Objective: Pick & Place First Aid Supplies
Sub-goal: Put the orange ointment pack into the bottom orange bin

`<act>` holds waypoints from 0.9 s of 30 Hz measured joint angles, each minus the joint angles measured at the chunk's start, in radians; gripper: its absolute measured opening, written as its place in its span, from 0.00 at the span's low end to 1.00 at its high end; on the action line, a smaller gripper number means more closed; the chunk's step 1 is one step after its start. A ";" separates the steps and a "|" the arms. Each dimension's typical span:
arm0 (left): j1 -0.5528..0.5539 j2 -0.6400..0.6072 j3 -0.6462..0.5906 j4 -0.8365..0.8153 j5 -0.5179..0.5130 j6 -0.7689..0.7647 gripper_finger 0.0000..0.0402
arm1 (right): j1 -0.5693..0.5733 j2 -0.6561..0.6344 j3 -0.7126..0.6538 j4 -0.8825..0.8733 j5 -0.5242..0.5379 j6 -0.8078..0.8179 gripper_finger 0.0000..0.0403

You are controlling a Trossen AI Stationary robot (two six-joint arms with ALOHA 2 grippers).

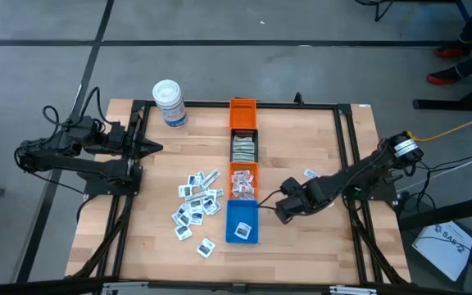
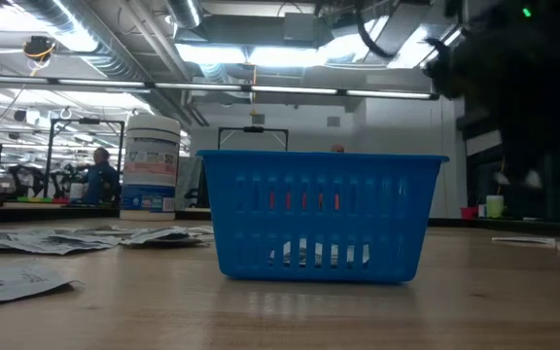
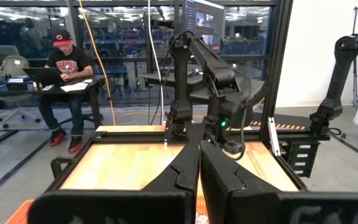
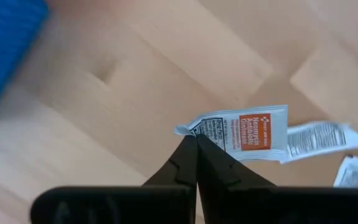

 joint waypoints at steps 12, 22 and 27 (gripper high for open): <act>0.000 0.000 0.000 0.000 0.000 0.000 0.03 | -0.122 -0.002 0.206 -0.114 0.049 -0.251 0.01; 0.000 0.000 0.000 0.000 0.000 0.000 0.02 | -0.216 0.014 0.291 -0.086 0.073 -0.478 0.01; 0.000 0.000 0.000 0.000 0.000 0.000 0.02 | -0.244 0.069 0.358 -0.056 0.074 -0.688 0.01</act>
